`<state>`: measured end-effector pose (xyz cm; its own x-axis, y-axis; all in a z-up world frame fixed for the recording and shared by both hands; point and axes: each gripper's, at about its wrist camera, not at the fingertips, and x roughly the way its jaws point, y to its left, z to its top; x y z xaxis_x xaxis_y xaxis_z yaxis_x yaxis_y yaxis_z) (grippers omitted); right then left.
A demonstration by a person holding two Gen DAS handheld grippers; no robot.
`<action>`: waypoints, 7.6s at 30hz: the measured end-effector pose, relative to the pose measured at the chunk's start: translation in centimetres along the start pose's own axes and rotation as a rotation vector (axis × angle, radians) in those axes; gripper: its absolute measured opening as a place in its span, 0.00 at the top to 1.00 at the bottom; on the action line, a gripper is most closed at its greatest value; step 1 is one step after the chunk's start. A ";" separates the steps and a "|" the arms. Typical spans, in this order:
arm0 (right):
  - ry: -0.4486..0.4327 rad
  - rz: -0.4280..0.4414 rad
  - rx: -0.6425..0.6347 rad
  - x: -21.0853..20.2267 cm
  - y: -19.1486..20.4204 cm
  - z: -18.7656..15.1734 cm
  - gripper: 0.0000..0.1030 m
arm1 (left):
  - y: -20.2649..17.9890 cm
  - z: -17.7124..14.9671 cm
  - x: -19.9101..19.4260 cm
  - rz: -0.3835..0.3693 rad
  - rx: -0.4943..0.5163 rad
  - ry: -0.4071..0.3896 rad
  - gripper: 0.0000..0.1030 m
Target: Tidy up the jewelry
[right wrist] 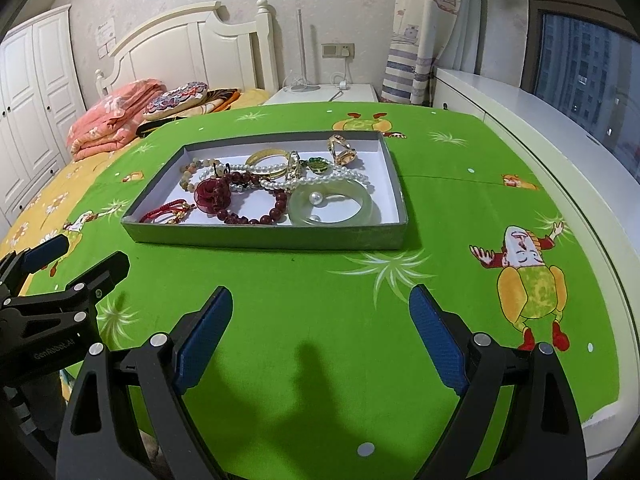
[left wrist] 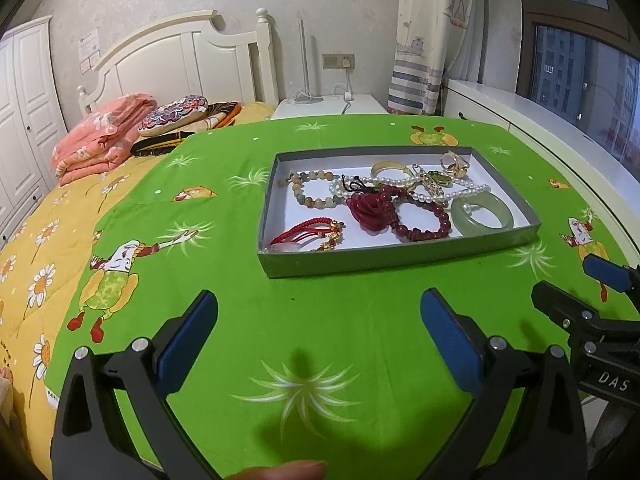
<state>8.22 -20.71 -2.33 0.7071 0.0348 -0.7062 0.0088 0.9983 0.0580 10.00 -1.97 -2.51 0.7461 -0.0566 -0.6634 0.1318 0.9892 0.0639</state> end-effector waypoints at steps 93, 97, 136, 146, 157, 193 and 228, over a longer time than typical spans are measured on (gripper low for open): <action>0.009 -0.086 0.025 4.1 -11.6 4.5 0.18 | 13.9 5.7 7.8 0.143 -0.075 0.070 0.04; 0.099 -0.156 0.060 7.8 -18.5 5.7 0.18 | 19.4 6.8 12.1 0.194 -0.113 0.113 0.05; 0.149 -0.047 -0.012 12.8 -23.3 8.1 0.17 | 27.8 8.1 19.8 0.099 -0.185 0.214 0.03; 0.149 -0.047 -0.012 12.8 -23.3 8.1 0.17 | 27.8 8.1 19.8 0.099 -0.185 0.214 0.03; 0.148 -0.047 -0.012 12.8 -23.3 8.1 0.17 | 27.7 8.1 19.8 0.098 -0.186 0.214 0.03; 0.137 -0.060 -0.001 13.0 -23.1 7.9 0.17 | 27.2 7.5 19.0 0.097 -0.191 0.203 0.03; 0.137 -0.059 0.001 13.0 -23.1 7.8 0.17 | 27.4 7.5 19.0 0.099 -0.190 0.207 0.03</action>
<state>22.73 -43.71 -7.28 0.6020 -0.0181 -0.7983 0.0483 0.9987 0.0138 32.63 23.03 -7.78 0.5975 0.0506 -0.8003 -0.0737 0.9972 0.0080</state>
